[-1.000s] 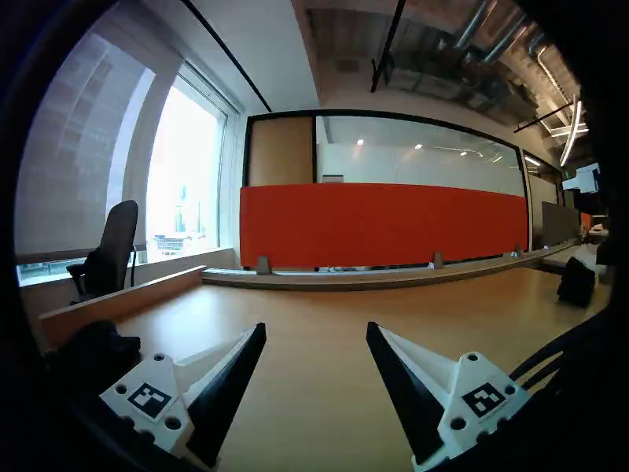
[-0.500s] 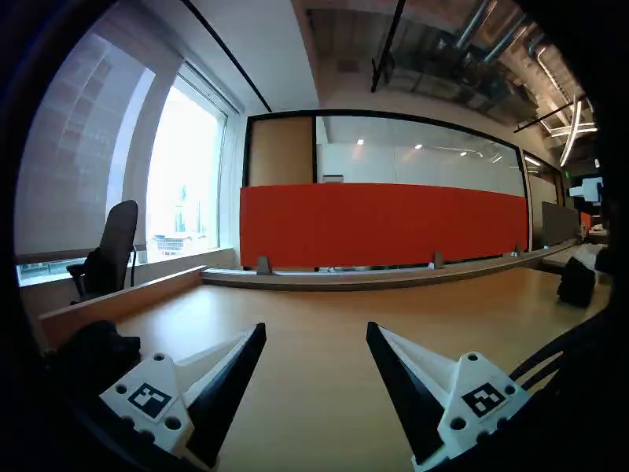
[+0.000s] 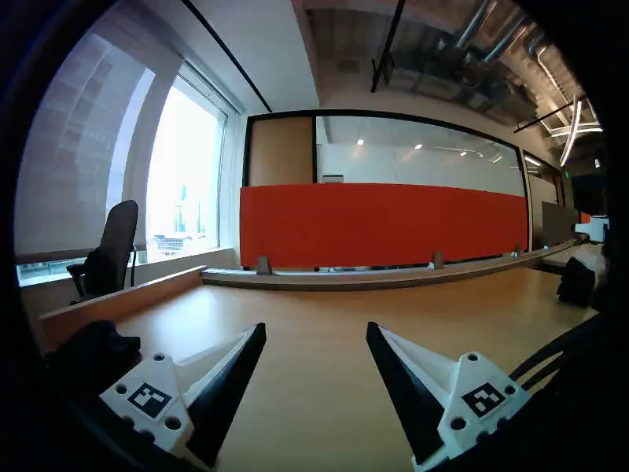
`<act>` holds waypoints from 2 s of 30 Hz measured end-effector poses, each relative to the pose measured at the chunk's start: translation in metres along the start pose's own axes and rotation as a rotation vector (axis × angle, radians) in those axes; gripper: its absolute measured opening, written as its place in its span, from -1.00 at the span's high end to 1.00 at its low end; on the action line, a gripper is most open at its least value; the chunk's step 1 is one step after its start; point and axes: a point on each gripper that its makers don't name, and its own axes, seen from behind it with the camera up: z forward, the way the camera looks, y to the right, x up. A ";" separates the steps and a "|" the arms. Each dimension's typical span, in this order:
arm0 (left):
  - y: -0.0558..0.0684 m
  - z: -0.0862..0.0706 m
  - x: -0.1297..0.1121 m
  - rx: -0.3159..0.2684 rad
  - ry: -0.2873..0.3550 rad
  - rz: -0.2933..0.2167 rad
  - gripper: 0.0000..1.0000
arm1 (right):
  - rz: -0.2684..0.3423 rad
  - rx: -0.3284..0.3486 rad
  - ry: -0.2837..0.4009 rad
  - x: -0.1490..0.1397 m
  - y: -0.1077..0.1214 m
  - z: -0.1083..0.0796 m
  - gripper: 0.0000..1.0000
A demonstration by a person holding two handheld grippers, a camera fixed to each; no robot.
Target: Fold towel
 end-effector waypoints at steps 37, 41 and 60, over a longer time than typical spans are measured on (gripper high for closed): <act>0.000 0.000 0.000 0.000 0.000 0.000 -0.89 | -0.009 0.004 -0.032 -0.063 0.003 -0.008 -0.99; 0.000 0.000 0.000 0.000 0.000 0.000 -0.89 | -0.011 0.002 -0.035 -0.063 0.002 -0.009 -0.99; 0.000 0.000 0.000 0.000 0.000 0.000 -0.89 | -0.067 0.021 -0.040 -0.068 -0.010 -0.009 -0.99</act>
